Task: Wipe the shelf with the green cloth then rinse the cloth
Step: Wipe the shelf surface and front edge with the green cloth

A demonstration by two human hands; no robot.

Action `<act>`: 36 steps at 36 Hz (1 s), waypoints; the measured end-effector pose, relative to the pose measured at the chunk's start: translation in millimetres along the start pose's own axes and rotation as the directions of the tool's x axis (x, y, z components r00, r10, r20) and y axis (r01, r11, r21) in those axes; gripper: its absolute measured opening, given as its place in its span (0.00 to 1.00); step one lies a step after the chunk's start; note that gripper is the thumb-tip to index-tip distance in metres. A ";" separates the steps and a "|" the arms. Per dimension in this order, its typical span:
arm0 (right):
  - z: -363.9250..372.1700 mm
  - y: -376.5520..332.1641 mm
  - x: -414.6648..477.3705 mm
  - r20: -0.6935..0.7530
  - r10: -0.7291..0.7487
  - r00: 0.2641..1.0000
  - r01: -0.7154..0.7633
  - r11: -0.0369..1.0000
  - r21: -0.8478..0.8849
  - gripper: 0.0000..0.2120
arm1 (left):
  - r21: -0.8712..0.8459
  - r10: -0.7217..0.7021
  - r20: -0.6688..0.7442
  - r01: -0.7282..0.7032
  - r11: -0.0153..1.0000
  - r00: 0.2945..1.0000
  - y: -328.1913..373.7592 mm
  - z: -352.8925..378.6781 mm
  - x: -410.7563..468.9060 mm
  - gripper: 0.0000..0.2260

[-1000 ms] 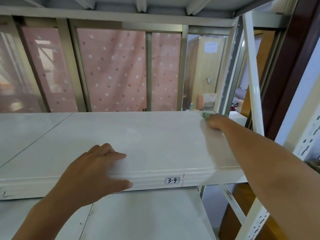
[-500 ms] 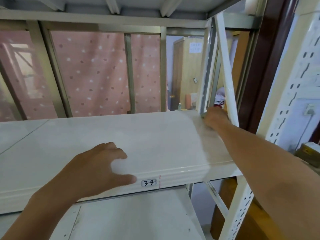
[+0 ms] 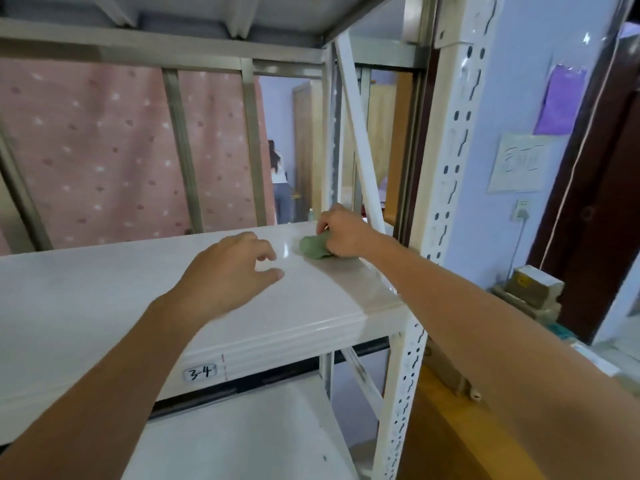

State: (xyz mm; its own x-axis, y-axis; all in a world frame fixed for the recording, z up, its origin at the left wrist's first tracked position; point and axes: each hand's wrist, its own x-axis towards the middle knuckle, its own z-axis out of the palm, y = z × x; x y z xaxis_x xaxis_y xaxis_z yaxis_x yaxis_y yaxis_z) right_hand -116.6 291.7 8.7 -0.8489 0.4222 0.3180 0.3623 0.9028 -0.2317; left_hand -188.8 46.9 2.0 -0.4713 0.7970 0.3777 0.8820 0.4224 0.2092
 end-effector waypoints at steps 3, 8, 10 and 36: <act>-9.2 -7.5 -18.7 0.075 -0.031 0.997 0.030 0.999 0.016 0.13 | -0.042 -0.001 -0.019 0.000 0.999 1.000 17.3 9.6 20.6 0.16; -20.0 -18.1 -47.7 0.152 -0.083 0.985 0.084 0.996 0.006 0.13 | -0.103 0.034 0.060 -0.027 0.994 0.998 40.4 23.2 37.3 0.28; -24.1 -19.5 -60.1 0.159 -0.088 0.983 0.090 0.996 -0.007 0.13 | -0.146 0.052 0.106 -0.036 0.989 0.993 50.2 26.2 36.8 0.28; -33.6 -22.8 -162.6 0.083 0.027 0.996 -0.009 0.978 -0.208 0.14 | -0.130 0.092 0.054 -0.084 0.988 0.994 95.9 52.0 -11.8 0.06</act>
State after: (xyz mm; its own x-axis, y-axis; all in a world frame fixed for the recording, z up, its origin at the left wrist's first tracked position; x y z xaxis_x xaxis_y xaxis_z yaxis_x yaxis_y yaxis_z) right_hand 26.1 205.2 -6.8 -0.8678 0.4382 0.2345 0.4422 0.8961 -0.0379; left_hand -98.3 100.4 -29.3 -0.3872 0.8545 0.3463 0.9101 0.2942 0.2919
